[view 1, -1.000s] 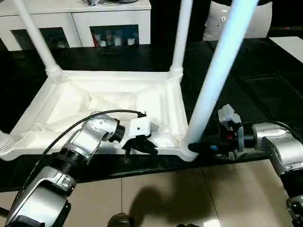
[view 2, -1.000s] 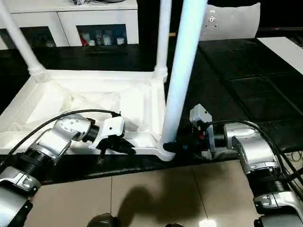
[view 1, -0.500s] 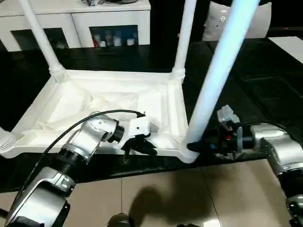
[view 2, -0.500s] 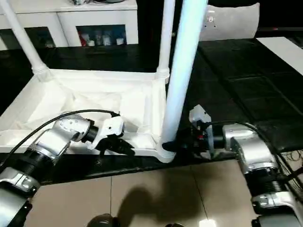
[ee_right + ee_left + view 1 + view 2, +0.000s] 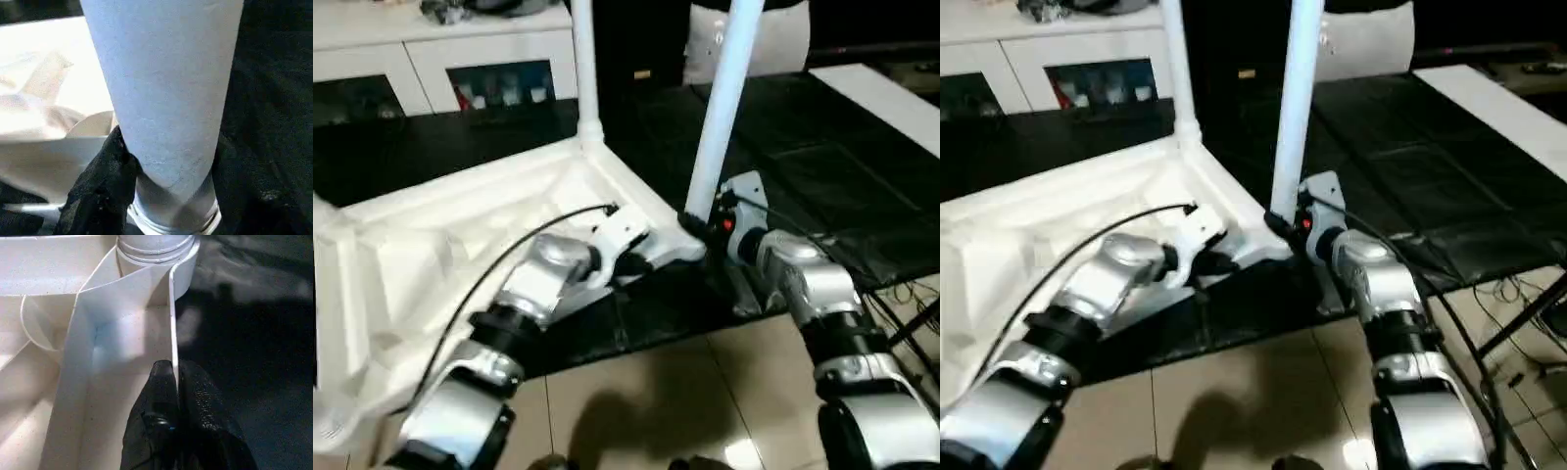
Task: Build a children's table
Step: Rotate leg to tighten
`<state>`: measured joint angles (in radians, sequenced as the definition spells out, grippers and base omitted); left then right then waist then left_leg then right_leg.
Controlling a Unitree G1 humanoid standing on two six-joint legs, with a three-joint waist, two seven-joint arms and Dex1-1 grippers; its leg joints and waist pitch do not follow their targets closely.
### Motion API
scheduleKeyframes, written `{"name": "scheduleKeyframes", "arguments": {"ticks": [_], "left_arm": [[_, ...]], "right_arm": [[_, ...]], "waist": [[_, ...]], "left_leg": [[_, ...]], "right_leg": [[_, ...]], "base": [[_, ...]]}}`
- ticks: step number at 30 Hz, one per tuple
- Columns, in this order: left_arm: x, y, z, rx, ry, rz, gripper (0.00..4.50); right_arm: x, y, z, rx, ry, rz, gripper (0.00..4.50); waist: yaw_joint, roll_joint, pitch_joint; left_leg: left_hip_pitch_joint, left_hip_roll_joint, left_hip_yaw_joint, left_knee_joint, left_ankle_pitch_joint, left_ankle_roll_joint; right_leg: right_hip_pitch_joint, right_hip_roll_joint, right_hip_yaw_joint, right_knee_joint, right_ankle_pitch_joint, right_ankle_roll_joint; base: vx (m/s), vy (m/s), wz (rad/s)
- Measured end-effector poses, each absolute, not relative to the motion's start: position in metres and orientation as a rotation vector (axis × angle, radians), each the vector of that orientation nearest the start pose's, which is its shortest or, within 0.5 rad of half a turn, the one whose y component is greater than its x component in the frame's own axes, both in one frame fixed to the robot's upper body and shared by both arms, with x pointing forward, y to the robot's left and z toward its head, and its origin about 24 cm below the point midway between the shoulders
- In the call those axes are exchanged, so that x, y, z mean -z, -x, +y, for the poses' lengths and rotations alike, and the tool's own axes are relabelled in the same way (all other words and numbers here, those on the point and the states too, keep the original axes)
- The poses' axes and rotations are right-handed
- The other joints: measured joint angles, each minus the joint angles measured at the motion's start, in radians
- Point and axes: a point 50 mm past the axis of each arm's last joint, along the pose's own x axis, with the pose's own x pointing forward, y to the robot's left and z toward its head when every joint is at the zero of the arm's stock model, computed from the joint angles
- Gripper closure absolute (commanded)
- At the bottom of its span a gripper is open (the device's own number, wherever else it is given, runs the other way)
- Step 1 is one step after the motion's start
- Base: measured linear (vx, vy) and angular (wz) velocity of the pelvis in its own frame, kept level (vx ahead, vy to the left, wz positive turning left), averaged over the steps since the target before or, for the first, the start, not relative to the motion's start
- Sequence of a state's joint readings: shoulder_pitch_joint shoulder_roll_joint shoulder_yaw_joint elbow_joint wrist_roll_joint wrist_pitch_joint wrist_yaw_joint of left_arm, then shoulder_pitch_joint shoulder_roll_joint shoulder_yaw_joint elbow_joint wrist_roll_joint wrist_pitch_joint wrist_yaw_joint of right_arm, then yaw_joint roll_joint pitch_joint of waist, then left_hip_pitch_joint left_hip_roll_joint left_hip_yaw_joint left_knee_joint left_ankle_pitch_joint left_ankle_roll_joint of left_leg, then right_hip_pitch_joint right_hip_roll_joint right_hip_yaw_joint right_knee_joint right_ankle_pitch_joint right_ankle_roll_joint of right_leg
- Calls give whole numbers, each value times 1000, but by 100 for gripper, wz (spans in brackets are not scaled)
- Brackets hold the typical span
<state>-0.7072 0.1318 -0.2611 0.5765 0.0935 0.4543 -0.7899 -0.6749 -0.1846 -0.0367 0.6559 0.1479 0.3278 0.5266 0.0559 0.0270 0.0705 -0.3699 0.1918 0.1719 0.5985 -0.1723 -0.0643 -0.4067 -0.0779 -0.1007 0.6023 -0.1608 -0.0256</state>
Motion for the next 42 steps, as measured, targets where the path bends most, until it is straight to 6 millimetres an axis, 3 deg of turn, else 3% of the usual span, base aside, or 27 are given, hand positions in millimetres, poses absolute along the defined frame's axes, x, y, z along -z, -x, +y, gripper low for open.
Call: {"name": "scheduleKeyframes", "arguments": {"ticks": [7, 10, 13, 18, 19, 25, 30, 32, 35, 42], "left_arm": [[-66, -340, 63, 996, -320, 478, 450], [-68, -337, 65, 1054, -354, 455, 450], [-68, -337, 70, 1075, -367, 447, 450], [-67, -331, 82, 1199, -446, 412, 450], [-67, -331, 89, 1218, -467, 408, 450], [-67, -324, 105, 1357, -520, 404, 450], [-67, -318, 106, 1462, -545, 408, 450], [-67, -316, 108, 1489, -558, 407, 450], [-67, -312, 110, 1530, -557, 406, 450], [-67, -309, 108, 1580, -568, 400, 450]], "right_arm": [[-70, -363, -141, -531, -53, 310, 135], [-72, -354, -159, -613, -26, 285, 104], [-74, -351, -160, -669, -34, 274, 73], [-79, -335, -191, -818, 62, 287, 28], [-79, -331, -201, -833, 83, 306, 28], [-81, -313, -215, -986, 136, 353, 28], [-85, -306, -205, -1145, 139, 343, 65], [-86, -303, -202, -1190, 142, 349, 99], [-85, -298, -199, -1263, 115, 367, 107], [-83, -293, -192, -1350, 96, 403, 169]], "waist": [[19, 1, 0], [33, 3, 1], [35, 4, 2], [66, 4, 1], [69, 4, 1], [78, 4, 1], [91, 4, 1], [92, 3, 1], [93, 3, 1], [107, 2, 0]], "left_leg": [[-4, 0, 0, -3, -2, 4], [-6, 0, 0, -3, -3, 5], [-9, 0, 0, -3, -3, 6], [-15, 0, -1, -1, -2, 7], [-15, 0, -1, 0, -3, 7], [-14, 0, -1, 2, -3, 6], [-14, 1, -1, 3, -3, 6], [-14, 1, 0, 3, -3, 6], [-15, 1, 0, 4, -3, 6], [-15, 1, -1, 4, -3, 6]], "right_leg": [[-3, 0, -1, -2, 3, -6], [-3, 0, -1, -4, 3, -6], [-6, 0, -1, -3, 4, -6], [-10, 0, -1, -3, 4, -6], [-10, 0, -1, -3, 4, -6], [-9, 0, 0, -2, 5, -6], [-9, 0, 0, -1, 5, -6], [-9, 0, 0, -1, 5, -6], [-8, 0, 0, -1, 5, -6], [-8, 0, 0, 0, 5, -6]], "base": [[7, -1, 1], [0, 0, 0], [0, 0, 0], [0, 0, 0], [0, 0, 0], [0, 0, 0], [0, 0, 0], [0, 0, 0], [0, 0, 0], [0, 0, 0]]}}
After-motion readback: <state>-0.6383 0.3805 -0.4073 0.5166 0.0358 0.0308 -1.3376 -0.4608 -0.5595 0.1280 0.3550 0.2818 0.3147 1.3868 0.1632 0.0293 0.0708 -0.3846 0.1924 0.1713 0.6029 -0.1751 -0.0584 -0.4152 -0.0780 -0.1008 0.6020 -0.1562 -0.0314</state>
